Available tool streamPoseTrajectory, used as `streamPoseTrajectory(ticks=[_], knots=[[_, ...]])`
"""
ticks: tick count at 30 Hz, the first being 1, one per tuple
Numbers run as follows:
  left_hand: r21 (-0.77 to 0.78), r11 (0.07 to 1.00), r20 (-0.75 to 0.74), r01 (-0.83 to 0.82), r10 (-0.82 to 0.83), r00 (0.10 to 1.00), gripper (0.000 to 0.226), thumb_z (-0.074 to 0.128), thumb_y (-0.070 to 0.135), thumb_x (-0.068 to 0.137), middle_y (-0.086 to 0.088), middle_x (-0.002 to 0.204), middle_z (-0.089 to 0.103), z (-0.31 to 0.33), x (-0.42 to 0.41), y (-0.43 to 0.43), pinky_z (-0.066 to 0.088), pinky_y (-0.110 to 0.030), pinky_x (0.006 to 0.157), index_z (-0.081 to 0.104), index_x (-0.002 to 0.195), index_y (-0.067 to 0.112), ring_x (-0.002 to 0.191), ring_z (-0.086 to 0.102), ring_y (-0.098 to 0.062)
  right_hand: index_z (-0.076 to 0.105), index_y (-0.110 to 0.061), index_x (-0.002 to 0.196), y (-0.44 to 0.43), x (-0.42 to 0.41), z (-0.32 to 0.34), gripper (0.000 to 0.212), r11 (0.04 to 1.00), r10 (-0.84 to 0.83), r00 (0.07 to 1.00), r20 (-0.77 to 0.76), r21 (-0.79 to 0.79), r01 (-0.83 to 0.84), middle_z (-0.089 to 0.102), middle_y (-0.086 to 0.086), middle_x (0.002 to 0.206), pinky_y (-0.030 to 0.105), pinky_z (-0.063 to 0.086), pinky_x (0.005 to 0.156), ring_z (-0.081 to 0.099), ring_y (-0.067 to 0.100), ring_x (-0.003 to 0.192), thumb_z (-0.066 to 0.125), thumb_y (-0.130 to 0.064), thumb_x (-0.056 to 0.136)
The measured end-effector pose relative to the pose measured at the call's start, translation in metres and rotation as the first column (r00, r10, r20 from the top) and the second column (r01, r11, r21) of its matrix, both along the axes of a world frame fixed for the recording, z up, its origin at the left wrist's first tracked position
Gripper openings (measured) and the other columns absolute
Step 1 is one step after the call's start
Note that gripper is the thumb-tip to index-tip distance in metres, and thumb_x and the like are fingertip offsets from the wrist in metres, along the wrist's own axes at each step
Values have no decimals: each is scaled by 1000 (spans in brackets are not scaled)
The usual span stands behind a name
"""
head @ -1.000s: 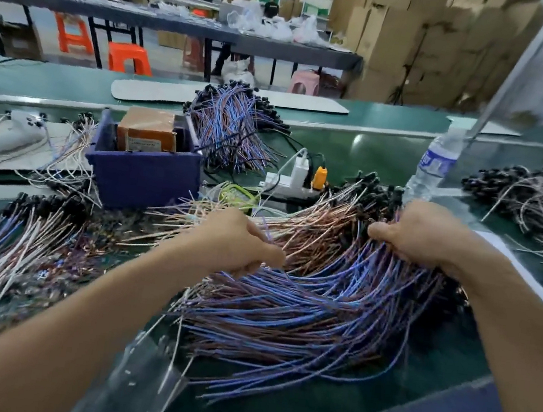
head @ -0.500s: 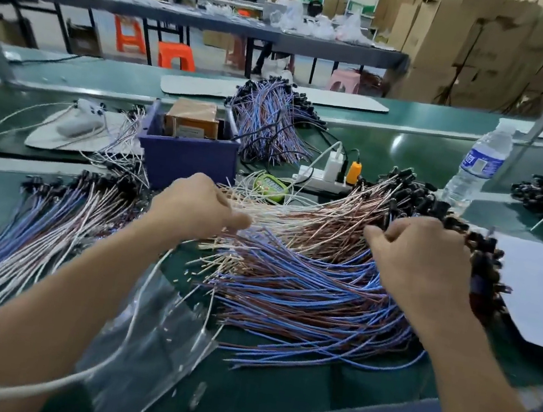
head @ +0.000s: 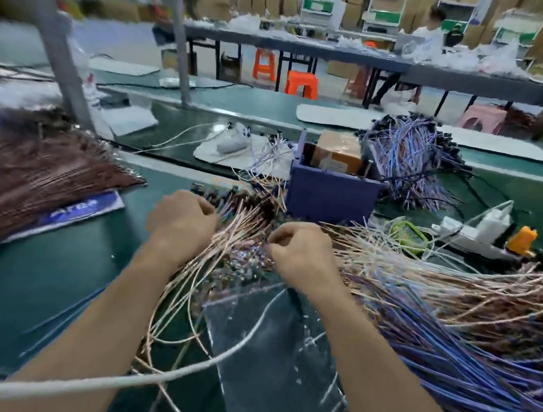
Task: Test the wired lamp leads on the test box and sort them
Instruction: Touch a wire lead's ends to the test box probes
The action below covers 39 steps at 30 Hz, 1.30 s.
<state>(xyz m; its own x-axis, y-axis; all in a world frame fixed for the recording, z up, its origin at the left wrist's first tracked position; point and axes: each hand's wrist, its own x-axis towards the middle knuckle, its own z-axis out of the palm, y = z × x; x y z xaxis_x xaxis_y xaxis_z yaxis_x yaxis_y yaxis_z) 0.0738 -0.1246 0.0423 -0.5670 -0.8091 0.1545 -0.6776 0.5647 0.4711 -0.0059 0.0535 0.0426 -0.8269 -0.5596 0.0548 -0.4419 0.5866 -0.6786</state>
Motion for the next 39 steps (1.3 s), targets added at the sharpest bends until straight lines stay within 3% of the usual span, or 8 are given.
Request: streamPoseTrajectory(ticks=[7, 13, 18, 22, 27, 34, 37, 39], knots=[[14, 1000, -73, 7, -6, 997, 42, 69, 52, 89, -3, 126, 66, -39, -18, -5, 46, -39, 101, 73, 123, 27, 118, 58, -25, 73, -23, 76, -60, -16, -9, 20, 999, -14, 998, 61, 32, 12, 75, -2, 78, 19, 49, 60, 69, 13, 70, 62, -12, 88], [-89, 988, -245, 128, -146, 958, 13, 75, 29, 89, 5, 115, 72, -51, -22, -8, 43, -37, 97, 81, 100, 27, 114, 56, -18, 64, -13, 69, -94, -46, -6, 33, 987, -123, 992, 37, 107, 118, 64, 4, 69, 32, 49, 66, 65, 28, 71, 71, -39, 88], [-42, 988, -254, 148, -154, 955, 10, 74, 27, 91, 4, 111, 74, -55, -24, -13, 42, -37, 100, 82, 96, 24, 111, 55, -18, 59, -13, 70, -116, -46, -9, 17, 971, -164, 980, 115, 192, 140, 63, 4, 72, 31, 51, 60, 66, 26, 73, 71, -21, 79], [-63, 986, -250, 154, -165, 954, 12, 71, 26, 94, 6, 109, 73, -55, -24, -14, 43, -37, 101, 81, 99, 24, 108, 54, -17, 62, -11, 56, -113, -50, -5, 24, 978, -206, 951, 232, 90, 190, 66, 0, 59, 28, 46, 47, 61, 20, 56, 71, -24, 74], [-75, 989, -234, 131, -145, 961, 14, 67, 25, 96, 6, 111, 73, -52, -23, -13, 39, -34, 98, 80, 102, 25, 109, 56, -17, 44, -15, 61, -103, -42, 8, 23, 988, -146, 907, 396, 14, 153, 35, 0, 53, 21, 20, 39, 27, 19, 49, 60, -17, 78], [-102, 983, -432, 151, -181, 884, 21, 69, 32, 95, 7, 110, 77, -39, -17, -4, 40, -27, 94, 79, 111, 25, 108, 63, -12, 62, -19, 61, -64, -24, 19, 26, 948, 11, 897, 442, -290, 131, 52, 7, 68, 38, 45, 63, 46, 21, 68, 62, -10, 85], [19, 920, -541, 390, -319, 778, 33, 61, 57, 90, 27, 104, 75, -28, -13, 8, 52, -16, 83, 74, 115, 39, 95, 66, 6, 69, -13, 69, -48, -19, 22, 26, 844, 98, 844, 527, -494, 210, 71, 9, 84, 36, 59, 78, 66, 26, 82, 64, 0, 91], [193, 801, -566, 567, -381, 731, 28, 66, 49, 91, 25, 95, 76, -26, -13, 16, 58, -18, 76, 72, 118, 42, 85, 72, 2, 71, -13, 72, -34, -16, 25, 30, 746, 166, 812, 560, -610, 268, 77, 13, 96, 39, 61, 88, 73, 29, 95, 60, 2, 95]])
